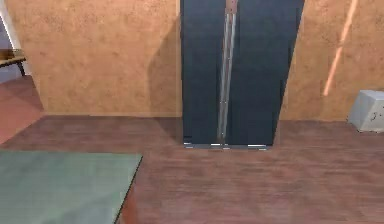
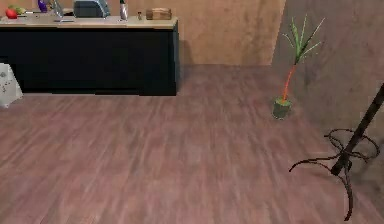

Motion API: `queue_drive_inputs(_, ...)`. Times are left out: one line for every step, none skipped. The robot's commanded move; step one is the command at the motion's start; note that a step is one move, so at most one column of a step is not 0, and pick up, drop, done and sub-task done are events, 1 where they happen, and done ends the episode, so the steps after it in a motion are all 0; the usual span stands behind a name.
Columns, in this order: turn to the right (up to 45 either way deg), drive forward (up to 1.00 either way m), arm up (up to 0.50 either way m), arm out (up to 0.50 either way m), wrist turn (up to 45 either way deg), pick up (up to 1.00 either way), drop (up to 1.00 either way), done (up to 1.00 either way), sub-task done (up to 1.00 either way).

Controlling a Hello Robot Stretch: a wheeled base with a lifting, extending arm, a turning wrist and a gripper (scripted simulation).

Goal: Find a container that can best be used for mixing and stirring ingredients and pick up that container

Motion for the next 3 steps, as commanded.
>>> queue_drive_inputs(0.0,1.00,0.00,0.00,0.0,0.00,0.00,0.00,0.00)
queue_drive_inputs(-45.0,0.00,0.00,0.00,0.0,0.00,0.00,0.00,0.00)
queue_drive_inputs(-3.0,0.00,0.00,0.00,0.0,0.00,0.00,0.00,0.00)
